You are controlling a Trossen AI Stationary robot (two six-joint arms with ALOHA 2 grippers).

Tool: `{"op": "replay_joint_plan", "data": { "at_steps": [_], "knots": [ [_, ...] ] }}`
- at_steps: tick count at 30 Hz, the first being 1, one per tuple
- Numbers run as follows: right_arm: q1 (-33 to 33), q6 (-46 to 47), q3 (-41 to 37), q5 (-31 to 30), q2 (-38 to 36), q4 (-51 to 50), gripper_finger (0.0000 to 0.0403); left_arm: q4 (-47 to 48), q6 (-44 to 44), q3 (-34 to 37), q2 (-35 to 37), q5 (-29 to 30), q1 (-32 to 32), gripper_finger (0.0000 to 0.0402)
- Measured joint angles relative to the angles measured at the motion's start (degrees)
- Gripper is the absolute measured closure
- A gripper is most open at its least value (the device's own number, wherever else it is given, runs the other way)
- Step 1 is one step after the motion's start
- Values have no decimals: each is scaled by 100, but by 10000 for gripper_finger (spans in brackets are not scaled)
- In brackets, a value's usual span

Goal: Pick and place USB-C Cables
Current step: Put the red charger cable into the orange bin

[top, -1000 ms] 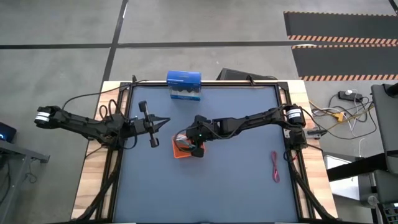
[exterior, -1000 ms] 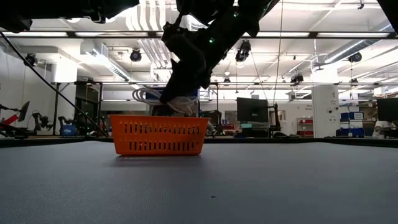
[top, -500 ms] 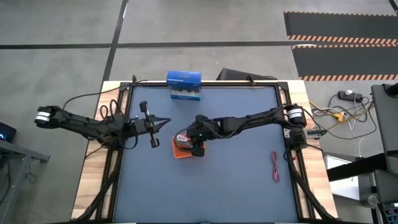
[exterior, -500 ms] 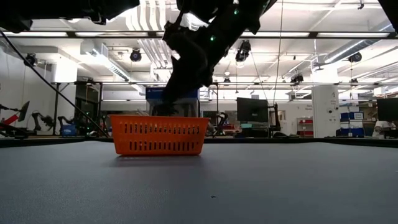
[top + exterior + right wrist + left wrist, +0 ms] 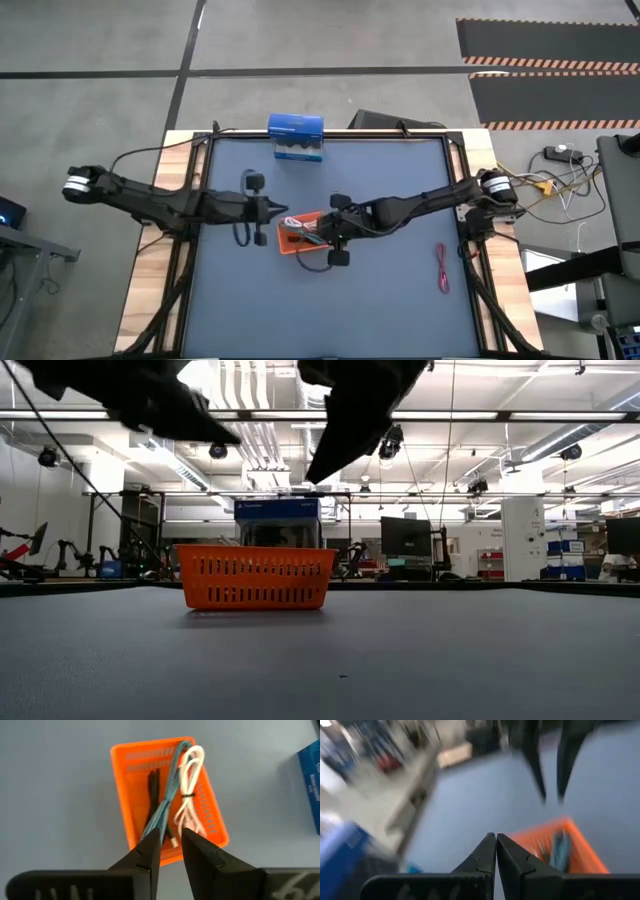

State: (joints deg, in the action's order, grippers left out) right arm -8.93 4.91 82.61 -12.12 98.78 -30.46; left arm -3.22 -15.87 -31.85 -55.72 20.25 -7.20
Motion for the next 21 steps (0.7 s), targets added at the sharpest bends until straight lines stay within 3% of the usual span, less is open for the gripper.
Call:
{"op": "replay_joint_plan", "data": {
  "at_steps": [4, 7, 15, 21],
  "knots": [
    [-176, 45, -123, -17, -112, -126, 349, 1479, 583, -599, -648, -27, 0, 402],
    [-290, 167, -291, -151, -284, -238, 358, 2029, 913, -900, -1111, -57, 0, 402],
    [-515, 705, -889, -635, -793, -39, 367, 2360, 799, -1364, -2150, -429, 49, 402],
    [-586, 1672, -1040, -787, -1042, -251, 367, 2375, 630, -1496, -2256, -422, 74, 402]
  ]
}}
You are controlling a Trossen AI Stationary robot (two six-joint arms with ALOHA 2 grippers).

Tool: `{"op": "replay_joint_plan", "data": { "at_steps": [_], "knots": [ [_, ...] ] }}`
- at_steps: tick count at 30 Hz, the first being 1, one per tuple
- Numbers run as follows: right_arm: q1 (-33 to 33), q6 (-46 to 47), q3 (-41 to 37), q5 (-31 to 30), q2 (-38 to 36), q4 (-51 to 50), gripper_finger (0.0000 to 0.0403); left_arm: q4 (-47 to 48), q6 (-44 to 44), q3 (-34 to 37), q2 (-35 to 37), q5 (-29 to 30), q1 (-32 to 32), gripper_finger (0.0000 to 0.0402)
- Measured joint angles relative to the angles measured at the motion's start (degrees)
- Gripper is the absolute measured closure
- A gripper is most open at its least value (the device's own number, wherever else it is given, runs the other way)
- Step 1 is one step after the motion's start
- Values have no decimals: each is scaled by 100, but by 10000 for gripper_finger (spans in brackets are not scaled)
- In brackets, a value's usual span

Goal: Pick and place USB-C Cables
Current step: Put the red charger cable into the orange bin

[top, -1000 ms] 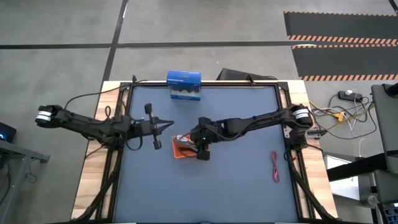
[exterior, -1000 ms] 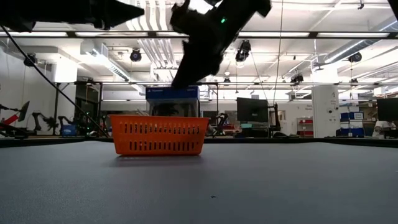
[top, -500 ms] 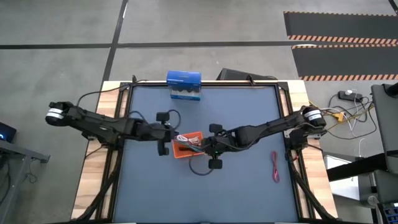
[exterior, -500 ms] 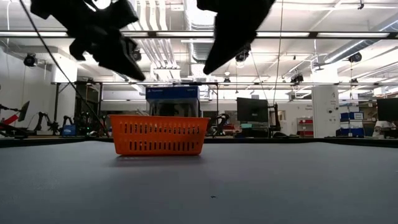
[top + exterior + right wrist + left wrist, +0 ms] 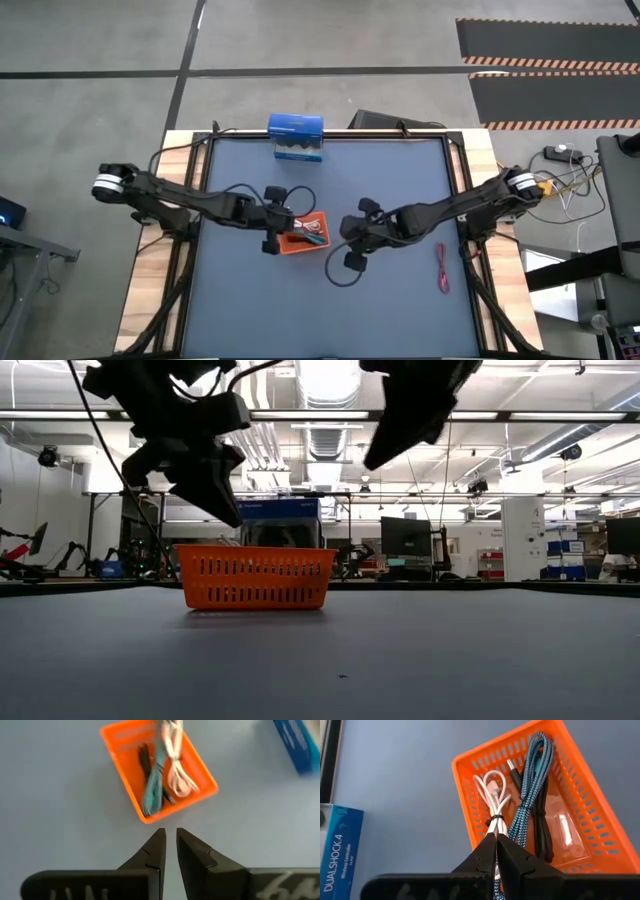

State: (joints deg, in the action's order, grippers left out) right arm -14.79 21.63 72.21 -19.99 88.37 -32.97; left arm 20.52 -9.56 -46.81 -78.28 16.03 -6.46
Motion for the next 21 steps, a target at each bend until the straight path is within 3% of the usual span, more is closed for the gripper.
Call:
{"op": "replay_joint_plan", "data": {
  "at_steps": [4, 7, 13, 21],
  "knots": [
    [2, 1224, -18, 72, -157, -702, 367, -16, -2, 48, 229, 10, 0, 402],
    [2, 2330, -36, 451, -213, -1532, 367, -14, 4, 77, 400, 17, 0, 402],
    [-54, 4259, -274, 1508, -215, -2875, 371, -17, 11, 109, 630, 39, 0, 402],
    [-438, 5560, -1440, 3496, -304, -2992, 394, -39, 11, 118, 719, 76, 0, 402]
  ]
}}
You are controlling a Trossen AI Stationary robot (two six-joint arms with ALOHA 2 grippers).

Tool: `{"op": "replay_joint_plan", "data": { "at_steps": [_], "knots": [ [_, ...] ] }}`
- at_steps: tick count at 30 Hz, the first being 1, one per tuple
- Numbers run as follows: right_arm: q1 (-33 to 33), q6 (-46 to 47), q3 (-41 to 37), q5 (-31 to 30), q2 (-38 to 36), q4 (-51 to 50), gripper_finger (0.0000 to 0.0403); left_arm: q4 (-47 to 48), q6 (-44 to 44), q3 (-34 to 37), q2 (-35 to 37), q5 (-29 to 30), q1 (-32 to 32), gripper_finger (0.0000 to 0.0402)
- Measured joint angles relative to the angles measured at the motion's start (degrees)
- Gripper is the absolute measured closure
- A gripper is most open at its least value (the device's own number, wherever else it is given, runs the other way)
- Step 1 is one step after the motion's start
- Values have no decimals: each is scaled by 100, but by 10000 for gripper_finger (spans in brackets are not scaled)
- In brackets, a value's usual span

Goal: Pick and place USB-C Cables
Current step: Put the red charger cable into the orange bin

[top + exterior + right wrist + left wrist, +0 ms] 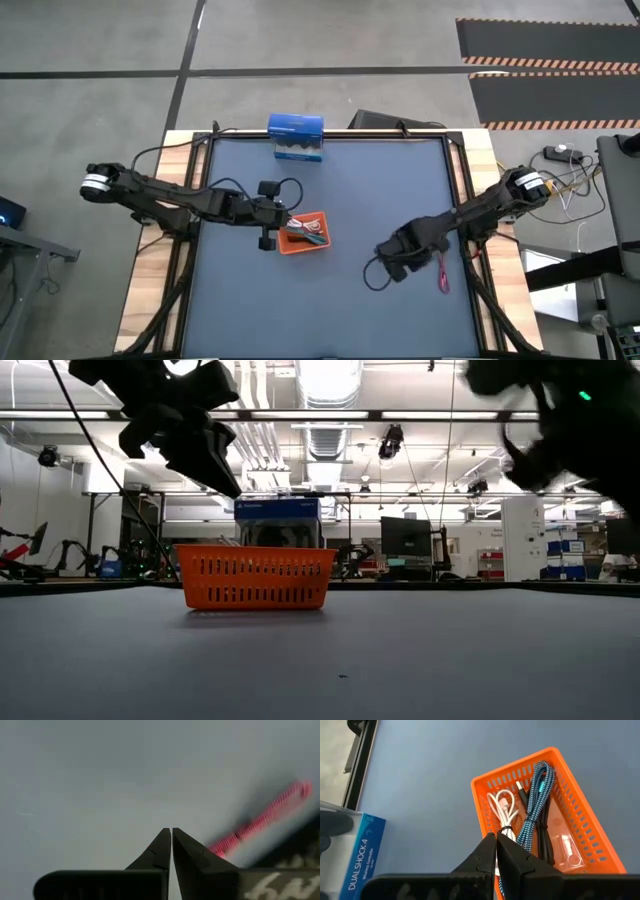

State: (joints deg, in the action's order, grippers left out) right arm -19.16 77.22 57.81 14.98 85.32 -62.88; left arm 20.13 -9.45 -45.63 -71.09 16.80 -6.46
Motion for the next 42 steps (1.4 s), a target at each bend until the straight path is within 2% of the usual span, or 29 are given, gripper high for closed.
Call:
{"op": "replay_joint_plan", "data": {
  "at_steps": [4, 15, 19, 26, 30, 35, 42],
  "knots": [
    [-214, 454, -542, 684, -69, -26, 394, -12, 0, 0, 0, 0, 0, 402],
    [-345, 977, -1121, 703, -201, -82, 387, -12, -10, 2, 0, 17, 0, 402],
    [-347, 1054, -1241, 700, -199, -90, 357, -12, -14, 2, 0, 19, 0, 402],
    [-367, 1142, -1323, 495, -161, -91, 274, -12, -24, 6, 0, 20, 0, 402],
    [-384, 1146, -1371, 373, -87, -80, 241, -14, -31, 11, 0, 20, 0, 402],
    [-384, 1132, -1502, 344, 19, -26, 227, -10, -31, 15, 0, 20, 0, 402],
    [-382, 993, -1855, 351, 8, 569, 239, -12, -39, 28, -2, 20, 0, 402]
  ]
}}
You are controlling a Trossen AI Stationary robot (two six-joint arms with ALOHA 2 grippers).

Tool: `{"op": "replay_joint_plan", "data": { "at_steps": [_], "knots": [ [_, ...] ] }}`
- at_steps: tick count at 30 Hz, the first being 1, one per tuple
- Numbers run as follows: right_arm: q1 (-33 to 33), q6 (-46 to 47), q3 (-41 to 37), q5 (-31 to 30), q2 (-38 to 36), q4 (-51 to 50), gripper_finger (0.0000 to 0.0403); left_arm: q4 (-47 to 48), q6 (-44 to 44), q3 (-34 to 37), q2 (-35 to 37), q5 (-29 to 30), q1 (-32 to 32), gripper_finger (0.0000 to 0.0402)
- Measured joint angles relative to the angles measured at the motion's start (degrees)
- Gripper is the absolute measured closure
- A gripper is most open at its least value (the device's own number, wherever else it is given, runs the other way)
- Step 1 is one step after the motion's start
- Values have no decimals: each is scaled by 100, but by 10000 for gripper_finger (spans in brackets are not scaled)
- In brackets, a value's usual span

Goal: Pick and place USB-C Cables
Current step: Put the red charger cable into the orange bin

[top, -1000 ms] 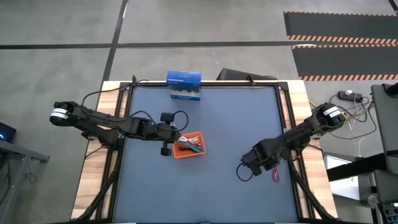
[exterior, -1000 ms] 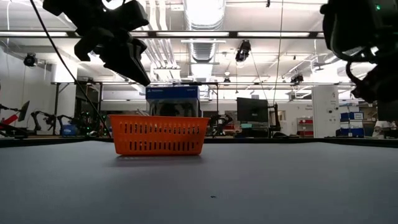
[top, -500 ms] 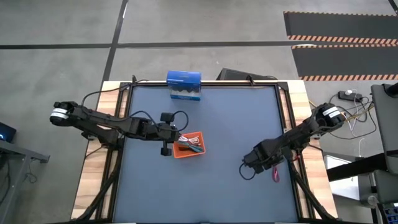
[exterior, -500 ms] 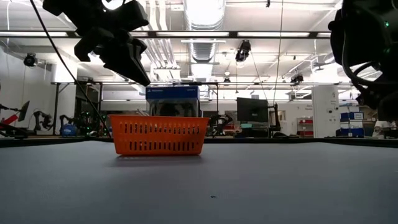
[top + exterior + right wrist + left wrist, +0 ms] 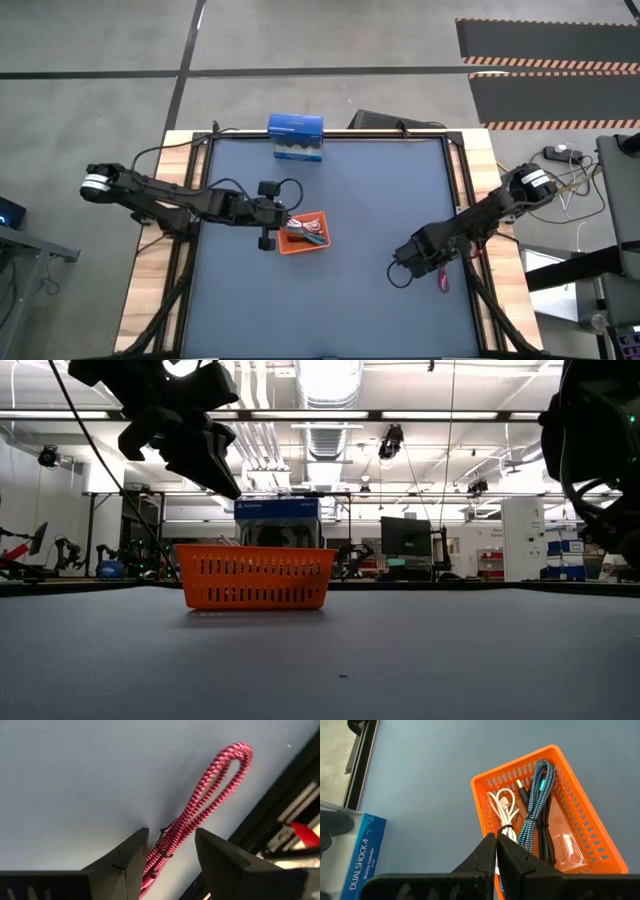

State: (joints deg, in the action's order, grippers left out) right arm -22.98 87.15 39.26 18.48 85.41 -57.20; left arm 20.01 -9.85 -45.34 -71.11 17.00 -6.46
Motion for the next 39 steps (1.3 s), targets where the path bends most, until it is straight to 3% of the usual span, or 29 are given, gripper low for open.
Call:
{"op": "replay_joint_plan", "data": {
  "at_steps": [6, 16, 25, 31, 39],
  "knots": [
    [0, -153, -118, -29, 7, 189, 276, -4, -4, 0, 0, 1, 0, 402],
    [0, -260, -116, -51, 8, 329, 381, -14, -4, 0, 0, 1, 1, 402],
    [-4, -811, 117, -125, -235, 171, 388, -189, 110, 0, 0, 1, -2, 402],
    [-17, -1347, 606, -1117, -654, 371, 388, -290, 520, -2, -4, -3, -4, 402],
    [13, -3180, 720, -3243, -1223, 2071, 389, -1410, 1237, -4, -4, -12, -136, 402]
  ]
}}
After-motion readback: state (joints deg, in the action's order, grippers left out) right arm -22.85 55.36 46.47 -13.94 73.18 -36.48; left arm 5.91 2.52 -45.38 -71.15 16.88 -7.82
